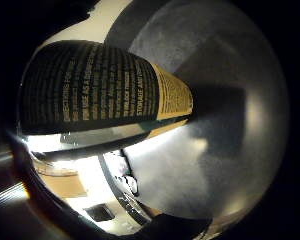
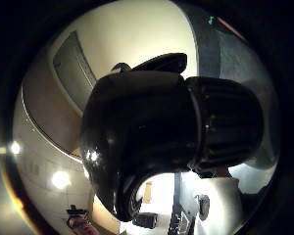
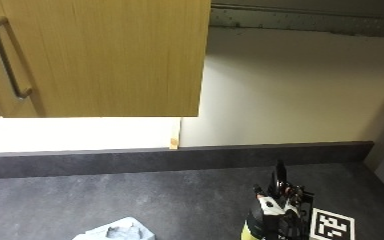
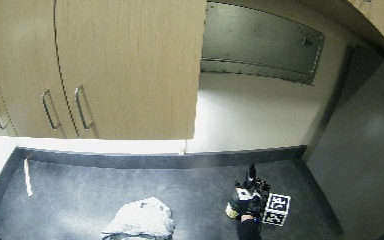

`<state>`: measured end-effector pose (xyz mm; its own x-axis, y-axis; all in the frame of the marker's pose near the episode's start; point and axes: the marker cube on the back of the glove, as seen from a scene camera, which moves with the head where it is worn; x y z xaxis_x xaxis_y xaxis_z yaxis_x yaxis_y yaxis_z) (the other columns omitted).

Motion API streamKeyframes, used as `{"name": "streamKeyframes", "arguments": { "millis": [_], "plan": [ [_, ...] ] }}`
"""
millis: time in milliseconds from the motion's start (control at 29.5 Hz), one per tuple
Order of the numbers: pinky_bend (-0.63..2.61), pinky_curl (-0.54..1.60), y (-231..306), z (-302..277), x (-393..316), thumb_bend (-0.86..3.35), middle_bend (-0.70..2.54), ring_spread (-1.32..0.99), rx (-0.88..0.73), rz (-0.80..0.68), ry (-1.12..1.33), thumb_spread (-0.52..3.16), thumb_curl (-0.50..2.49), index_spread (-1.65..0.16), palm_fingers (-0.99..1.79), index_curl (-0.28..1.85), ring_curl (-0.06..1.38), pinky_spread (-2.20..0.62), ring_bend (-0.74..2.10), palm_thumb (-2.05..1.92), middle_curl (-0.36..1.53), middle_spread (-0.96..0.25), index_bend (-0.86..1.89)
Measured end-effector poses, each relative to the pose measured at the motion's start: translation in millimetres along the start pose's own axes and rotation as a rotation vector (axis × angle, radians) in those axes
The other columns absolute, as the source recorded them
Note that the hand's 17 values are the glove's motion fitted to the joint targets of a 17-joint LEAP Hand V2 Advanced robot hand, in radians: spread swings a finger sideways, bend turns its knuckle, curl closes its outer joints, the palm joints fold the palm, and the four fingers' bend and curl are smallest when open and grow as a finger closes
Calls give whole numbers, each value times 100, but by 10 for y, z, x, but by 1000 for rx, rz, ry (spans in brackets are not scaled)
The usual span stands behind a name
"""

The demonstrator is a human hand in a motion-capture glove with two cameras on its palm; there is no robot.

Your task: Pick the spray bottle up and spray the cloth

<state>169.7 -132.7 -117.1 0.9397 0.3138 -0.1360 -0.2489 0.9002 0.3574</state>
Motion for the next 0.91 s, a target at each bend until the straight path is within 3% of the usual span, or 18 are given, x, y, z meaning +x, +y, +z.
{"name": "streamKeyframes", "arguments": {
  "millis": [271,406,915],
  "plan": [
    [18,16,-61,-68,-15,11,34,9,31,-37,-46,95,54,-26,70,37,28,16,31,96,36,1,41],
    [17,16,-86,-80,-19,10,38,7,39,-65,-44,90,56,-22,81,42,30,15,29,100,40,-1,46],
    [16,18,-62,-101,-56,4,36,5,37,-91,-35,85,60,-17,84,49,35,14,25,107,44,-2,42]
  ]
}}
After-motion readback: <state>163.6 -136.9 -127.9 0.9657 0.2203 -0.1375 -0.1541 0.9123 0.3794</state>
